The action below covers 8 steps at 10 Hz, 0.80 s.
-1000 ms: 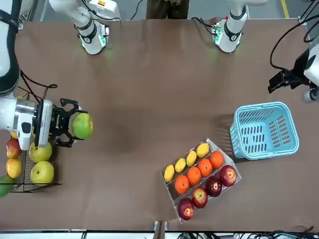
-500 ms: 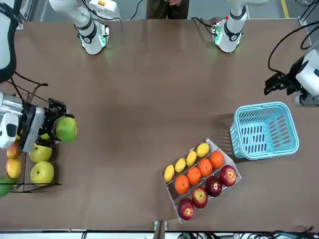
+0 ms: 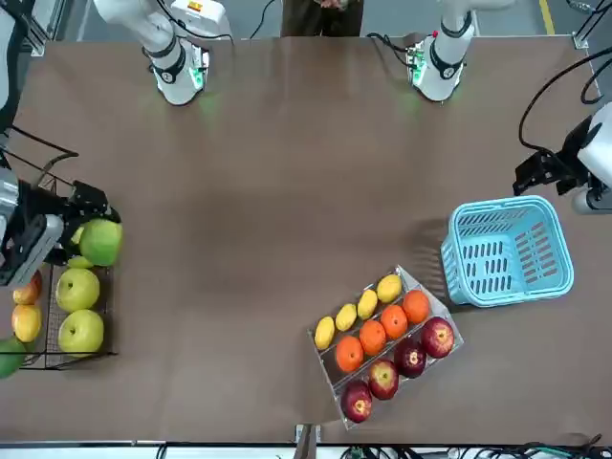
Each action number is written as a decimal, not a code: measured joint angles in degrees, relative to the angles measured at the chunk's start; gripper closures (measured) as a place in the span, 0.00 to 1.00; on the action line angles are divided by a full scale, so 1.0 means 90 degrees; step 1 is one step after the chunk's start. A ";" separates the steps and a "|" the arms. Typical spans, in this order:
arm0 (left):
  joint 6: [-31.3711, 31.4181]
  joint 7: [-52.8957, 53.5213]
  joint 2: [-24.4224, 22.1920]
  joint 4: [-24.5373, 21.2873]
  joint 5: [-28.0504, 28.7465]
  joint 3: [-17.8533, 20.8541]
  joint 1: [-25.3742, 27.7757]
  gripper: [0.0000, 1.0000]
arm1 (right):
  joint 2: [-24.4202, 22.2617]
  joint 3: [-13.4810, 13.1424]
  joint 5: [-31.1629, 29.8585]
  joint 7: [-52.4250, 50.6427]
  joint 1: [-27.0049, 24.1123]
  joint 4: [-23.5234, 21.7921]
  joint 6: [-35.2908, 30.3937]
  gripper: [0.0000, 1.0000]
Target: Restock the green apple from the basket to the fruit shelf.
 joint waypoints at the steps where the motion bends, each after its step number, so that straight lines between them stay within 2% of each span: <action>1: 0.0001 0.0000 -0.0009 0.0013 0.0003 0.0001 0.0015 0.00 | -0.0004 -0.0146 -0.0142 0.0316 0.0007 0.0023 -0.0151 0.11; 4: 0.0001 0.0236 -0.0049 0.0020 0.0008 0.0003 0.0230 0.00 | -0.0057 -0.0618 -0.0755 0.0499 -0.0005 0.0416 -0.0736 0.11; 8: 0.0001 0.0237 -0.0049 0.0020 0.0017 0.0003 0.0269 0.00 | -0.0111 -0.0680 -0.1806 0.0198 -0.0092 0.0914 -0.1072 0.11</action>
